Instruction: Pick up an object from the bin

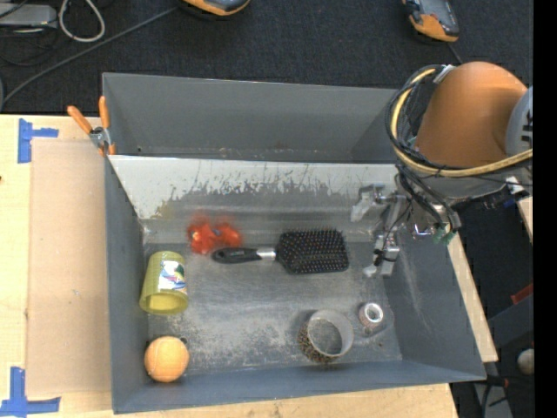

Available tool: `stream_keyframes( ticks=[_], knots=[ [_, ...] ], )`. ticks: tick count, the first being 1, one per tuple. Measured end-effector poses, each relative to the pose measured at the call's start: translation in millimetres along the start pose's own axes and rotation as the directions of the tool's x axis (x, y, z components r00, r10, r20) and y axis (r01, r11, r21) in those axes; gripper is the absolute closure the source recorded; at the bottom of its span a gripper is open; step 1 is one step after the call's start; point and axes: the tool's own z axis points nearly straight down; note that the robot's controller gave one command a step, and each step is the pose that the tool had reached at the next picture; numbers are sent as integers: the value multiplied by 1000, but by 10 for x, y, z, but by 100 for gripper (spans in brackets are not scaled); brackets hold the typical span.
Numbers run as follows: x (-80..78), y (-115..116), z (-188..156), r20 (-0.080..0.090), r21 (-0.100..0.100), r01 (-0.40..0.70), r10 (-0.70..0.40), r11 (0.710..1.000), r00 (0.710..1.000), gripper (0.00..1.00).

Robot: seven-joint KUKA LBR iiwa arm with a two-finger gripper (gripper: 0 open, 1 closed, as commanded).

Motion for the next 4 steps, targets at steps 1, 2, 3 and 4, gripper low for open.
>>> stream_keyframes(
  ticks=[1,2,3,4],
  knots=[
    [-15,2,-37,7,1,1,-1,1000,1000,0],
    [-338,552,593,13,-1,-54,54,999,998,0],
    [-108,828,889,12,1,-42,42,999,999,0],
    [-401,672,1471,15,-9,-201,201,980,980,0]
  ],
)
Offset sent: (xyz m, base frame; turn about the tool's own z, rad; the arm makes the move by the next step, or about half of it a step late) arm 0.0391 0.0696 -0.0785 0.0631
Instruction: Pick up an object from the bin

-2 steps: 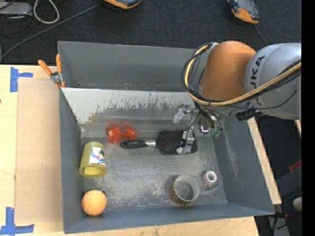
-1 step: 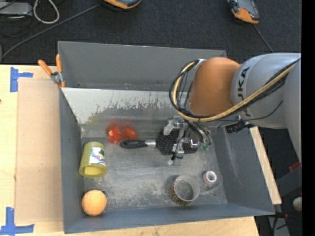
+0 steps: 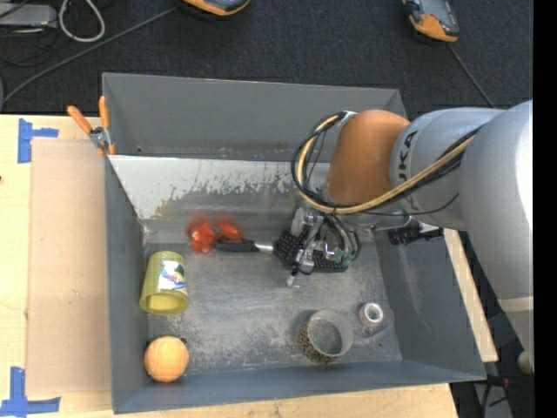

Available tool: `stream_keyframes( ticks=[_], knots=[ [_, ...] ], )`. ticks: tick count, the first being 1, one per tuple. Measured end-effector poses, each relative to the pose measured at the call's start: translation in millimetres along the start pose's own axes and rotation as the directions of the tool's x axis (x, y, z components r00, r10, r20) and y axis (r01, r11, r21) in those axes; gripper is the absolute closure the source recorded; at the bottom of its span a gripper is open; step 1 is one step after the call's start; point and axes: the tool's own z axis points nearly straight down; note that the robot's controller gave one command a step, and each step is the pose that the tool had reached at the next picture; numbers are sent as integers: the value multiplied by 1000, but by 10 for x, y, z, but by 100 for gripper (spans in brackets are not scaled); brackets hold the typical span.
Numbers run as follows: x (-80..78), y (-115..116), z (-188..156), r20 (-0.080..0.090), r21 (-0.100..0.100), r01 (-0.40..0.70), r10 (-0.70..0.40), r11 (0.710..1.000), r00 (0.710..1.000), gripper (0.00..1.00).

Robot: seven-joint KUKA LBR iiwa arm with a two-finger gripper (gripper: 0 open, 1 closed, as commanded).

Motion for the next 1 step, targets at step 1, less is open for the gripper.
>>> stream_keyframes(
  ticks=[1],
  knots=[
    [-89,-307,-118,3,2,78,-78,997,997,0]
  ],
)
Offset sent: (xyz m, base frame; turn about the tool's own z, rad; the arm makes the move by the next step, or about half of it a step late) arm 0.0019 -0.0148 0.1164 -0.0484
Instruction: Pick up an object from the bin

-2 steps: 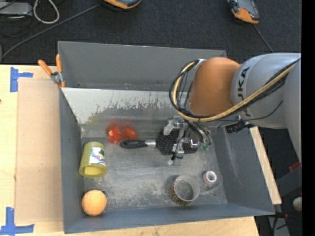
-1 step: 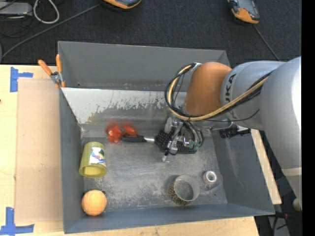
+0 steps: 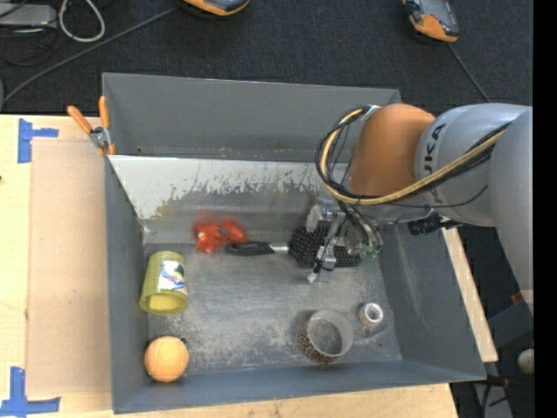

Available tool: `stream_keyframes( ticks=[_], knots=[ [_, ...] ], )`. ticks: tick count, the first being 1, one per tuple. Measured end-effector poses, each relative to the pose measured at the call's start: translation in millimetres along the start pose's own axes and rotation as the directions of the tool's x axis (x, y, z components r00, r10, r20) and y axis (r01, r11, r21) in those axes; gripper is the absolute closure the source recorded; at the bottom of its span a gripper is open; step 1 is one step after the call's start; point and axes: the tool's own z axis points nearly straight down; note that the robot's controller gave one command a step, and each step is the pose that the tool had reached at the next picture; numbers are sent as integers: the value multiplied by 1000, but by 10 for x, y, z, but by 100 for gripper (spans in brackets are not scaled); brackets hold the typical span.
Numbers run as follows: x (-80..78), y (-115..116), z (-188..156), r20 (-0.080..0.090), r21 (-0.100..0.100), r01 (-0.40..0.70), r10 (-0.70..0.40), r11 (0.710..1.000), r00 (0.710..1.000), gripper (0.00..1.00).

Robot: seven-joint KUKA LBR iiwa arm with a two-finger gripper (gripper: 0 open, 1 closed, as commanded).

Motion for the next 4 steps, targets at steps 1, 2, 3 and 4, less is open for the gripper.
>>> stream_keyframes(
  ticks=[1,2,3,4],
  knots=[
    [19,114,-698,-5,-3,-20,20,1000,1000,0],
    [-17,-266,-135,-2,-2,-67,67,998,998,0],
    [128,-203,49,12,-6,-153,153,988,988,0],
    [25,-363,112,10,-11,-81,82,997,997,100]
  ],
)
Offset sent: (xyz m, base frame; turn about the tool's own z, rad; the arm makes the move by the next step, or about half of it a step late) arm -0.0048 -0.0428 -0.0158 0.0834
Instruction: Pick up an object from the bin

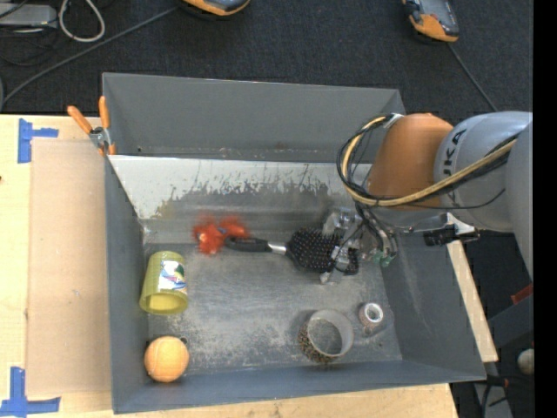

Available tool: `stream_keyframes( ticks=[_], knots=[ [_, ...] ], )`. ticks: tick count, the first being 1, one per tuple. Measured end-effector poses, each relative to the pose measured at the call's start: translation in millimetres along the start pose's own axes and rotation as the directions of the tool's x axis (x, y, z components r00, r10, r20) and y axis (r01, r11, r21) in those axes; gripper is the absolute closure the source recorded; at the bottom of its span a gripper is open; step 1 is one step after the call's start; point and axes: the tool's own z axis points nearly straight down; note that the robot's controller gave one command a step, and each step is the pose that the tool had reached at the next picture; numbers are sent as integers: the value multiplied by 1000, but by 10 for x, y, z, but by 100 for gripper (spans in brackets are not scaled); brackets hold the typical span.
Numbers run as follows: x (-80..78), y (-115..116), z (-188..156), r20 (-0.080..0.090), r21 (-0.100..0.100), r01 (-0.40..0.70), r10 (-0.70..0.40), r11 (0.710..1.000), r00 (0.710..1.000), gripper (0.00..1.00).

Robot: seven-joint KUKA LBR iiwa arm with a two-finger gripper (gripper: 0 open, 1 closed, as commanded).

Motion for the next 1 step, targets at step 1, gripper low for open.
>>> stream_keyframes(
  ticks=[1],
  knots=[
    [0,1,0,0,0,1,-1,1000,1000,100]
  ],
)
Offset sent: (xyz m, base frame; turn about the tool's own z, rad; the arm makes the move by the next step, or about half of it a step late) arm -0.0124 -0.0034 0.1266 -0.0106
